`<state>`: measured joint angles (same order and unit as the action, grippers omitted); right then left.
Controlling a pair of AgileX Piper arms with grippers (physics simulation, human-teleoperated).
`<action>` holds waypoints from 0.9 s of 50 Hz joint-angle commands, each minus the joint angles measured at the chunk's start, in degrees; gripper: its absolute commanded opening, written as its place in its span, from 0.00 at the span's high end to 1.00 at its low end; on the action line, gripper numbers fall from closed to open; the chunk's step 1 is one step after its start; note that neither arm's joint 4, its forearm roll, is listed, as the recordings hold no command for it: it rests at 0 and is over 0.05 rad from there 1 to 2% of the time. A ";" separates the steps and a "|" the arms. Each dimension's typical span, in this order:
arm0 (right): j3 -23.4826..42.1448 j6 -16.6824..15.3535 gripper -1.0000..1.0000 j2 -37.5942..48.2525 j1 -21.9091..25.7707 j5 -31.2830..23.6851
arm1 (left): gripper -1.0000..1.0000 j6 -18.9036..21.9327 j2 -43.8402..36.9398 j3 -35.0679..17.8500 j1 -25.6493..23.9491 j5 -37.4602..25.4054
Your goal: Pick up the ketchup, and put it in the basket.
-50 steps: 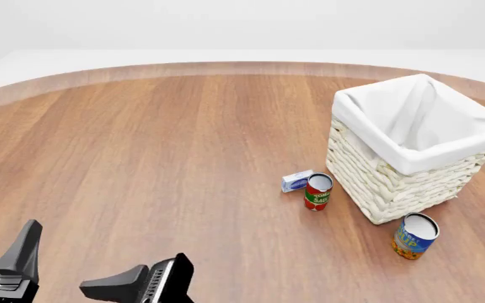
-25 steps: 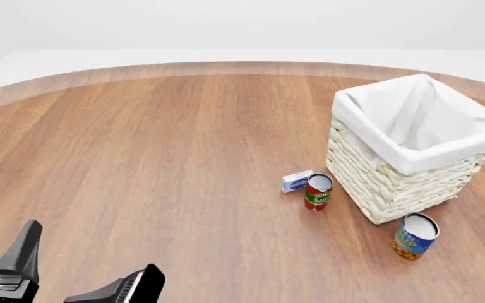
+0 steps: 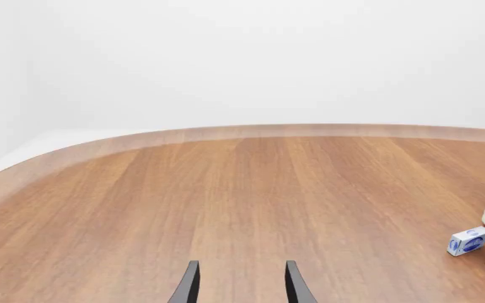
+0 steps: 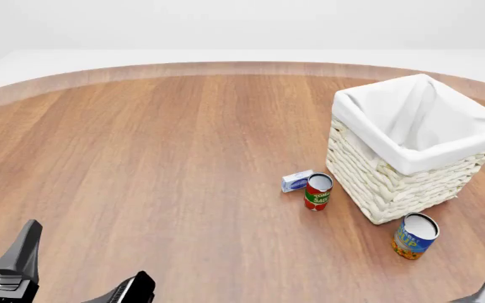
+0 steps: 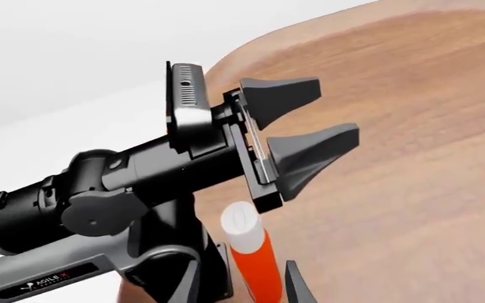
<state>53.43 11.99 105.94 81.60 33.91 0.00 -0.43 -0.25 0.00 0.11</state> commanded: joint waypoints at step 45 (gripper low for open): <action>2.78 1.16 0.00 5.29 -0.60 0.33 | 0.00 0.00 0.00 0.00 0.00 0.00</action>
<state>55.91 13.22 111.01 81.16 34.24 0.00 -0.43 -0.25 0.00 0.11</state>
